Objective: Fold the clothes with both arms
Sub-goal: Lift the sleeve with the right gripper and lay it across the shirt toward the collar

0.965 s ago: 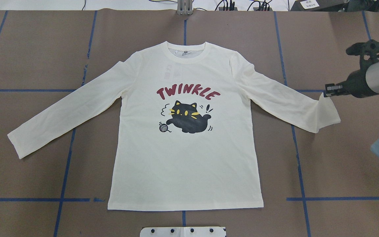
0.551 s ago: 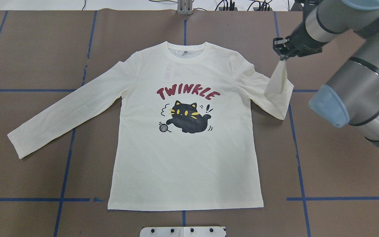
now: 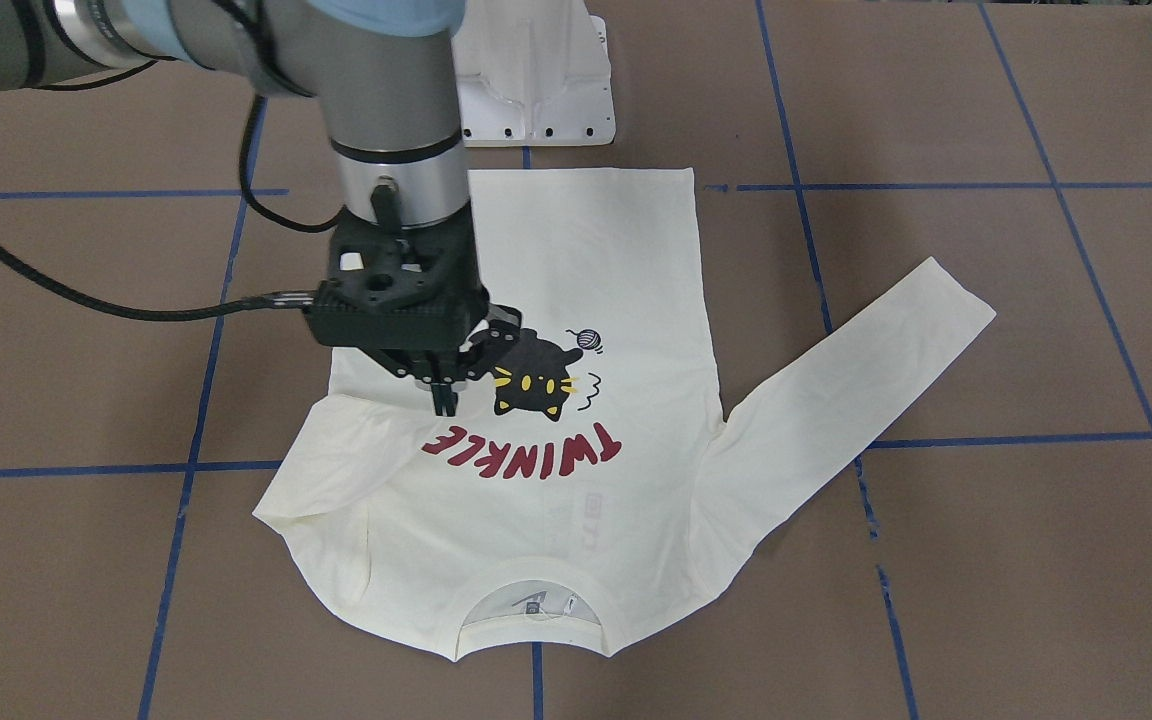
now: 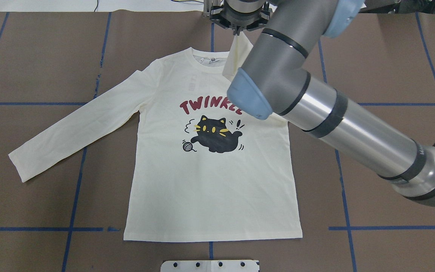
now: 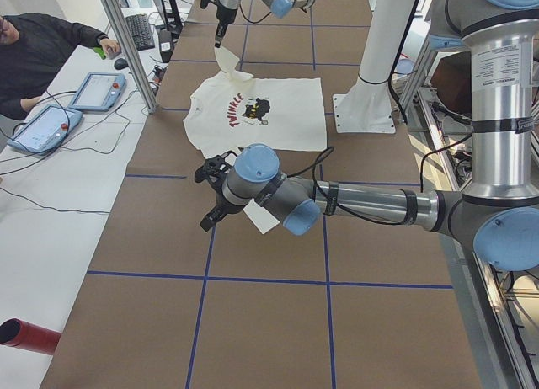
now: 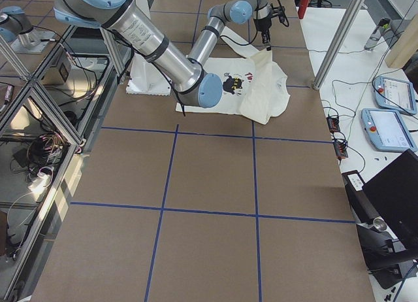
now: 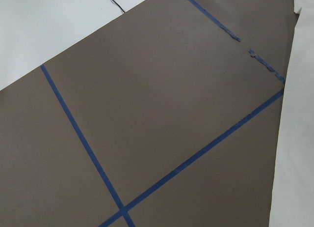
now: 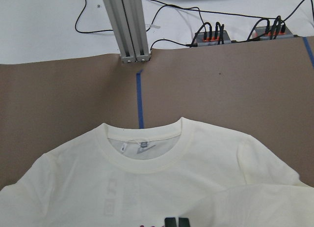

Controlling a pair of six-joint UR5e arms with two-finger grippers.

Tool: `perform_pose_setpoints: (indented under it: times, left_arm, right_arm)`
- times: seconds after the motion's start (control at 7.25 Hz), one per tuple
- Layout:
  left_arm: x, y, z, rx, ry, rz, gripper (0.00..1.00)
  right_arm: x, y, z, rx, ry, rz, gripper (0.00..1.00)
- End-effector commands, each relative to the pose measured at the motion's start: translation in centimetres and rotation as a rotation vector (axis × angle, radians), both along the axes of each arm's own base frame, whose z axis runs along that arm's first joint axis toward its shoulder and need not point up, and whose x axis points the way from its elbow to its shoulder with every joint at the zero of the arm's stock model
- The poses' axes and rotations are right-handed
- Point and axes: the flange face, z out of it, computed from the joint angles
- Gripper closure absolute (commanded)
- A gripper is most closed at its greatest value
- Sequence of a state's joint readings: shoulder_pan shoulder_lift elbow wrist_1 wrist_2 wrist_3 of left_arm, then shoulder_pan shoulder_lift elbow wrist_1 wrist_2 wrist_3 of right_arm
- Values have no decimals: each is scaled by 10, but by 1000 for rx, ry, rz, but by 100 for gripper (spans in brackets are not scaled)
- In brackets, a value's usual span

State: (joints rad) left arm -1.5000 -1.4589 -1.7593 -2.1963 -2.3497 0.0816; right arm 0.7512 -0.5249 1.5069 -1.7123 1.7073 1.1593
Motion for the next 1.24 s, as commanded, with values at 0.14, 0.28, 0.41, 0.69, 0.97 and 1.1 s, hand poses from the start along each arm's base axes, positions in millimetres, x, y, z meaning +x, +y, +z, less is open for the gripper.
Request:
perform_pose_setpoints:
  times: [0.14, 0.28, 0.41, 0.69, 0.97, 1.1]
  left_arm:
    - [0, 0, 9, -15, -4, -1, 0]
    - [0, 1, 10, -18, -3, 0, 0]
    - [0, 2, 11, -21, -3, 0, 0]
    - [0, 1, 11, -21, -3, -2, 0]
    - [0, 0, 10, -21, -3, -3, 0]
    - [0, -1, 10, -21, -3, -3, 0]
  right_arm:
    - [-175, 37, -27, 61, 18, 84, 100]
    - [-200, 50, -34, 66, 17, 91, 100]
    - [-218, 58, -46, 54, -17, 103, 100]
    - [-242, 54, -62, 13, -58, 140, 100]
    - [-243, 52, -67, -2, -67, 157, 74]
    - [-244, 52, -71, -2, -67, 157, 48]
